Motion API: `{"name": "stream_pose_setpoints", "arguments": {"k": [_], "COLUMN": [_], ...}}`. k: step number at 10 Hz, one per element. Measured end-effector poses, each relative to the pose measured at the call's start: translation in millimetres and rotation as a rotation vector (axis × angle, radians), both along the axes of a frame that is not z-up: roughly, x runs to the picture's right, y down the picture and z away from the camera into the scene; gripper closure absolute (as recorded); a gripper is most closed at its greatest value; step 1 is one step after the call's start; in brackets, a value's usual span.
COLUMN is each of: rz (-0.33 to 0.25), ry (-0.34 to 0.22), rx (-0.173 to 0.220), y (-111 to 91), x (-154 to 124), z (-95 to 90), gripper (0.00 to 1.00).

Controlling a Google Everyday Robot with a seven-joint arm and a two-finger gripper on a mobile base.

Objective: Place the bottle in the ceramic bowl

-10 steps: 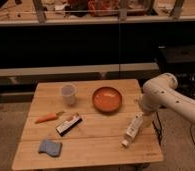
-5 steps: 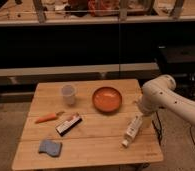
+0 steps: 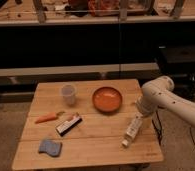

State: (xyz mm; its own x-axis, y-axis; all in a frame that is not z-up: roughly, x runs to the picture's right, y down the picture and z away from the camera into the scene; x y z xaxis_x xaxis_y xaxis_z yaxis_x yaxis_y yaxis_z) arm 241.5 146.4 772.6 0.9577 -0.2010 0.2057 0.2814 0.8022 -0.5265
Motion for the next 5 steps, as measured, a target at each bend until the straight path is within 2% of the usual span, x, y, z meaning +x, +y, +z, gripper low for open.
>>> {"name": "stream_pose_setpoints", "arguments": {"k": [5], "rz": [-0.004], "ry": [-0.027], "rx": [-0.021], "y": [7.3], "x": [-4.0], "z": [9.1], "gripper": [0.2]}}
